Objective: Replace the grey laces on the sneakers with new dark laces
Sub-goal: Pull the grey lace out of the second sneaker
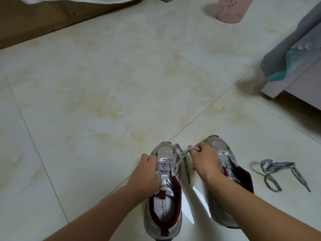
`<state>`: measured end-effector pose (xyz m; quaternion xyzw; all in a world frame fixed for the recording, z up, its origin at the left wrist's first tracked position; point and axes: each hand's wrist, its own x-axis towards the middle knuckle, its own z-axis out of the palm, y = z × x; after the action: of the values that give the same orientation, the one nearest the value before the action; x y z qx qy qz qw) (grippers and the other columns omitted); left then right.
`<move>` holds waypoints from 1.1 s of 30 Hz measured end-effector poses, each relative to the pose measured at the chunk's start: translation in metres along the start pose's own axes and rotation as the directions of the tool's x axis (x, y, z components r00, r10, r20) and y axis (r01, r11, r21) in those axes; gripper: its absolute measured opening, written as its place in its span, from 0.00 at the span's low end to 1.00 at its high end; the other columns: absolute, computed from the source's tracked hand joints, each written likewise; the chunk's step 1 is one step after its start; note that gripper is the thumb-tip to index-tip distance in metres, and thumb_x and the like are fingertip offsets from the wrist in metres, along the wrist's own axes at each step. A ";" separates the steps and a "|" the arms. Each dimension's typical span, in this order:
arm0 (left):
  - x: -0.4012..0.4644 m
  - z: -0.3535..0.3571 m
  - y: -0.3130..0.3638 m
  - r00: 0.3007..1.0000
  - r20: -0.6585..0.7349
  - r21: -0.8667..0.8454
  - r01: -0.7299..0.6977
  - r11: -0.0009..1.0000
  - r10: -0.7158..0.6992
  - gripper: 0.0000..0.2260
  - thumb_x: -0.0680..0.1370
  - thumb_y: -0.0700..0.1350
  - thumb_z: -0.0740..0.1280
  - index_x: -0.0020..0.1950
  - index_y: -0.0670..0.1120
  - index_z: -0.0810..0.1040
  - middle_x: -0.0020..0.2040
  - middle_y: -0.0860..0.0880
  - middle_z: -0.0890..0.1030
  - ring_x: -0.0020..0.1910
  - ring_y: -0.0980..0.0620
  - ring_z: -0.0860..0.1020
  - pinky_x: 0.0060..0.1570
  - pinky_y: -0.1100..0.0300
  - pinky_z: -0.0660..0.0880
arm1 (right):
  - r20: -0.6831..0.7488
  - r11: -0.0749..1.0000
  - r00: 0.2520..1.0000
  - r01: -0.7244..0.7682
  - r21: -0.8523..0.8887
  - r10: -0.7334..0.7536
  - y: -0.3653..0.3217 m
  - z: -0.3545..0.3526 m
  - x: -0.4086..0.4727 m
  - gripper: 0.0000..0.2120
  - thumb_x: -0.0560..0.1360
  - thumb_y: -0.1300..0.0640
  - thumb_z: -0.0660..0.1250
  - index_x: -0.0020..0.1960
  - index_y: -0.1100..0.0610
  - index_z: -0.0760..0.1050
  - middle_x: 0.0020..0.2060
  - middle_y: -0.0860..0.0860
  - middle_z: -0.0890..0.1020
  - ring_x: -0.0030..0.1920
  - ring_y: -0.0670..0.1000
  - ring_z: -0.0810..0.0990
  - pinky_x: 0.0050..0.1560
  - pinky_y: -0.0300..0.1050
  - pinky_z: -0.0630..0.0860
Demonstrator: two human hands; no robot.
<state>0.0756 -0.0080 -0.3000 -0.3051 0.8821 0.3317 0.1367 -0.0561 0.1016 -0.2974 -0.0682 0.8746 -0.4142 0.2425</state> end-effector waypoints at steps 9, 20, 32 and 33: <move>-0.001 0.000 0.000 1.000 -0.008 0.004 0.000 1.000 0.001 0.12 0.71 0.38 0.62 0.48 0.49 0.62 0.48 0.52 0.60 0.39 0.51 0.67 0.38 0.62 0.62 | 0.252 0.996 0.963 -0.094 -0.009 0.093 0.004 0.023 -0.018 0.14 0.74 0.59 0.66 0.31 0.54 0.71 0.29 0.51 0.75 0.35 0.54 0.74 0.43 0.51 0.75; -0.001 0.000 0.001 1.000 -0.011 0.006 -0.005 1.000 0.005 0.12 0.71 0.37 0.62 0.48 0.49 0.62 0.48 0.52 0.61 0.36 0.54 0.65 0.32 0.63 0.59 | 0.323 0.983 0.930 -0.183 0.002 0.173 0.004 0.025 -0.022 0.14 0.73 0.54 0.69 0.31 0.55 0.70 0.28 0.52 0.76 0.33 0.53 0.75 0.41 0.51 0.76; -0.001 0.002 -0.005 0.997 -0.055 -0.029 -0.057 0.998 0.055 0.08 0.73 0.41 0.63 0.48 0.50 0.65 0.47 0.52 0.69 0.40 0.51 0.70 0.36 0.62 0.65 | -0.040 0.928 0.977 -0.187 0.321 0.211 -0.007 0.003 -0.011 0.12 0.81 0.61 0.50 0.38 0.57 0.61 0.32 0.58 0.72 0.24 0.54 0.72 0.27 0.50 0.78; 0.000 0.001 -0.006 0.994 -0.084 -0.038 -0.068 0.997 0.064 0.04 0.75 0.43 0.62 0.47 0.49 0.67 0.47 0.52 0.71 0.41 0.51 0.71 0.40 0.60 0.67 | -0.032 0.951 0.983 -0.168 0.261 0.182 -0.009 0.001 -0.010 0.12 0.80 0.61 0.51 0.38 0.57 0.61 0.32 0.58 0.73 0.26 0.56 0.74 0.31 0.54 0.79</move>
<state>0.0795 -0.0111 -0.3037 -0.2921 0.8896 0.3412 0.0826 -0.0477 0.0987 -0.2876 0.0532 0.8226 -0.5027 0.2605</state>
